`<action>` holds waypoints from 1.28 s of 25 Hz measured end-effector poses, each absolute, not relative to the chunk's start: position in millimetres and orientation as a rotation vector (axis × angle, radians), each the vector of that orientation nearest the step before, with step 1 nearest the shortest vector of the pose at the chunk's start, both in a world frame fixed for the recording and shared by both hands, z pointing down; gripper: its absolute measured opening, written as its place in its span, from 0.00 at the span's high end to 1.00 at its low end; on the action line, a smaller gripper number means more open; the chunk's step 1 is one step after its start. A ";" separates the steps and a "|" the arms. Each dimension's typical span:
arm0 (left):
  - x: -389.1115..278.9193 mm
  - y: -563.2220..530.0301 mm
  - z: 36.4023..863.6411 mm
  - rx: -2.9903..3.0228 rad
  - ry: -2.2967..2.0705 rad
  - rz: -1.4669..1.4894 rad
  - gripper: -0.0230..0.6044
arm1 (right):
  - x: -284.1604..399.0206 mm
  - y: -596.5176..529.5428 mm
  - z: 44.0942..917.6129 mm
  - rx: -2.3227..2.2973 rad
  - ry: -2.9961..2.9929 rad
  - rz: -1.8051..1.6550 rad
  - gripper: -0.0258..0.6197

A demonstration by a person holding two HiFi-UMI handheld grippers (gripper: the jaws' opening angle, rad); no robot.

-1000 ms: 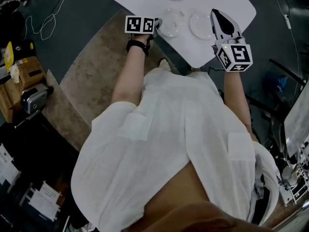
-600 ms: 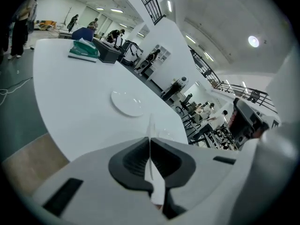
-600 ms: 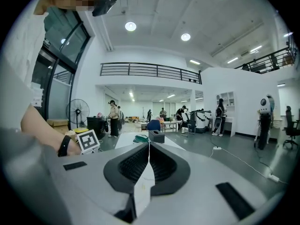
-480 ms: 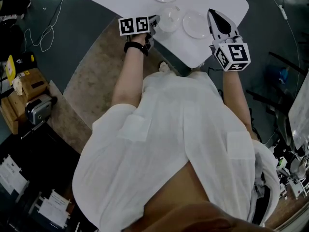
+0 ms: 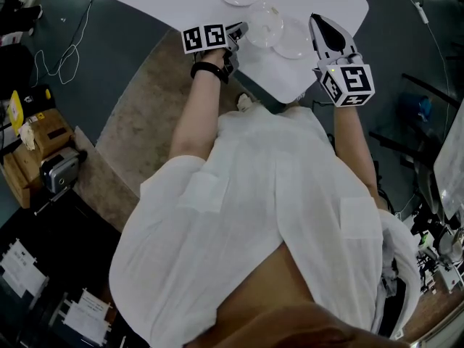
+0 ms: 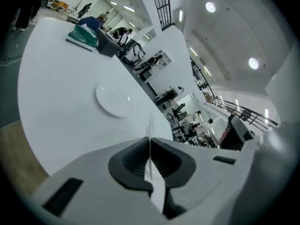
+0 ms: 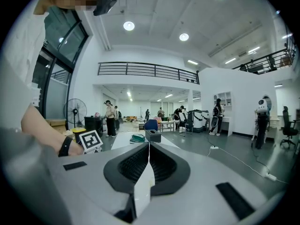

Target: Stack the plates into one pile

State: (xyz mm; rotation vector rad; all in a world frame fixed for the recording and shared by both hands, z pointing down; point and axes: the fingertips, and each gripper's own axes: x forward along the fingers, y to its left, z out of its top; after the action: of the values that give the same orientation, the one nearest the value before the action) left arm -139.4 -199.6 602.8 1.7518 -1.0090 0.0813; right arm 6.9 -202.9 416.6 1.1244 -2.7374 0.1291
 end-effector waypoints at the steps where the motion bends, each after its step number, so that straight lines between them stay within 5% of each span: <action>1: -133.6 -198.9 605.9 1.748 -0.994 0.086 0.94 | 7.7 -203.2 417.0 1.126 -2.735 0.130 0.92; 32: -82.0 -195.8 661.7 1.651 -0.932 0.320 0.87 | 33.0 -224.9 417.6 1.148 -2.682 0.129 0.92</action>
State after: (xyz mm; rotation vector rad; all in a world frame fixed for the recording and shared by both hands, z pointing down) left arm -82.0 -195.8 661.7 1.6511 -0.9320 0.3196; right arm 33.0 -224.9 417.6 1.1479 -2.6823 0.1293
